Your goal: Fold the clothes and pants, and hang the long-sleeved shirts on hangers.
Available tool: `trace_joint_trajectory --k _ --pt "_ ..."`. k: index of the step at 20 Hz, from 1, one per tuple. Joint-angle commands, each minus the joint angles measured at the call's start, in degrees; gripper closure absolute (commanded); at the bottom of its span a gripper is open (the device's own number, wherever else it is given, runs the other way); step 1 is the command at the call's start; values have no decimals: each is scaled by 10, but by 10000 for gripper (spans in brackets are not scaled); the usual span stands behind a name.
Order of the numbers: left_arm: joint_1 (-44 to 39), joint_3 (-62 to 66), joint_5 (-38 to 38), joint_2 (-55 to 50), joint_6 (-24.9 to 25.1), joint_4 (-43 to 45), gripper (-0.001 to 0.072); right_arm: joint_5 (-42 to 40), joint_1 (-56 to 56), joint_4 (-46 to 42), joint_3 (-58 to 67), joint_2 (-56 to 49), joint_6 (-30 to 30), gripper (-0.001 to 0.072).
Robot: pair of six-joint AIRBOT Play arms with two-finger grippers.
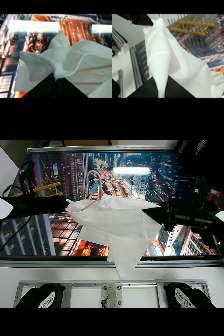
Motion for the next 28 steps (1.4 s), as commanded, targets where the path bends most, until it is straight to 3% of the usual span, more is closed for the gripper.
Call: trace_joint_trajectory --k 1,5,9,13,20,28 --pt "-48 94 -94 0 -18 91 689 -18 0 70 -65 -2 -75 700" --pt "-84 189 -150 0 -23 103 689 -21 23 106 -73 -6 -106 700" --pt "-141 312 -197 -37 -47 206 689 -24 77 223 -73 -9 -144 700" --pt "-196 392 -264 -106 -47 247 689 -24 137 244 -73 -8 -148 700" --pt "-293 414 -269 -155 -48 248 689 -31 167 276 -73 -9 -152 700" --pt "-300 414 -268 -131 -48 247 688 -58 167 284 -73 -9 -151 700"
